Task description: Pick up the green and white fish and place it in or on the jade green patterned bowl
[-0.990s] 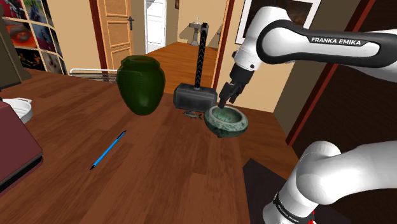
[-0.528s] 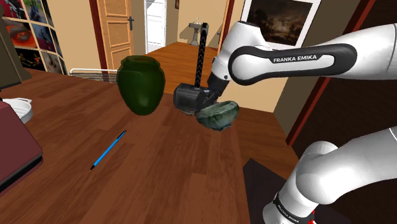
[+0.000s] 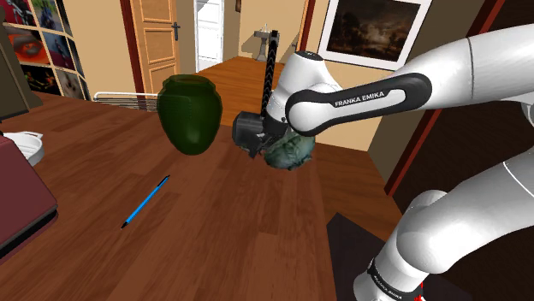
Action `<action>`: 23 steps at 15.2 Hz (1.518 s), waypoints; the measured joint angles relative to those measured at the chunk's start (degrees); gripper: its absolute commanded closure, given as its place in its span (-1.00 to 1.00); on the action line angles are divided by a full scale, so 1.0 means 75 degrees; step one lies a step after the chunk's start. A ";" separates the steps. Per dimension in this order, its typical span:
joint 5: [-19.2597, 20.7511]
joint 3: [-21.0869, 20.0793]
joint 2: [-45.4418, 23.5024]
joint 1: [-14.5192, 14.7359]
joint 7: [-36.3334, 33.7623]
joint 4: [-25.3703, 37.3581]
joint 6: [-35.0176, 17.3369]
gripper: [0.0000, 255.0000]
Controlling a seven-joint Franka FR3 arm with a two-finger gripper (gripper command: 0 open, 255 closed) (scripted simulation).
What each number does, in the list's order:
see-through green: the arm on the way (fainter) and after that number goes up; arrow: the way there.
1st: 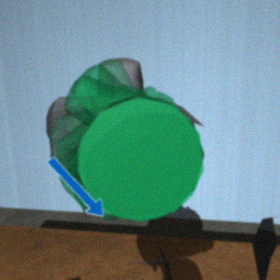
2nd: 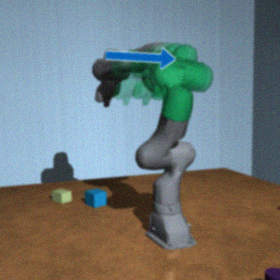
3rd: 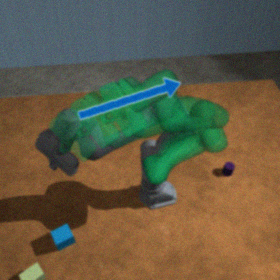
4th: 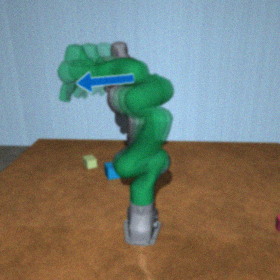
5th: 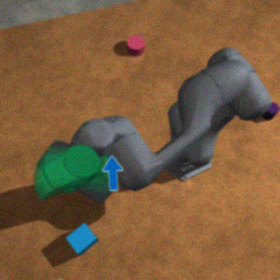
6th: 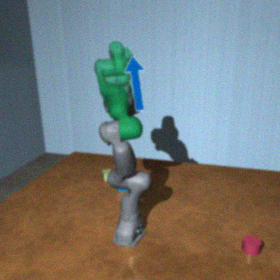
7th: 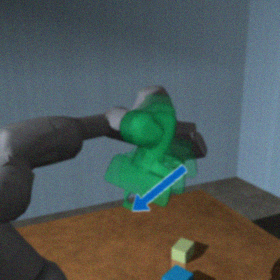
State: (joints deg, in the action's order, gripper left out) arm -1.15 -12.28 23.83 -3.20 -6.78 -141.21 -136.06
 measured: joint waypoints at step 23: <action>0.0198 -0.0134 -0.0535 -0.0086 -0.0106 0.0274 -0.0051 -1.00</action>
State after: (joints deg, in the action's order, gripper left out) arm 0.34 -13.29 19.82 -3.84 -7.58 -139.15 -136.44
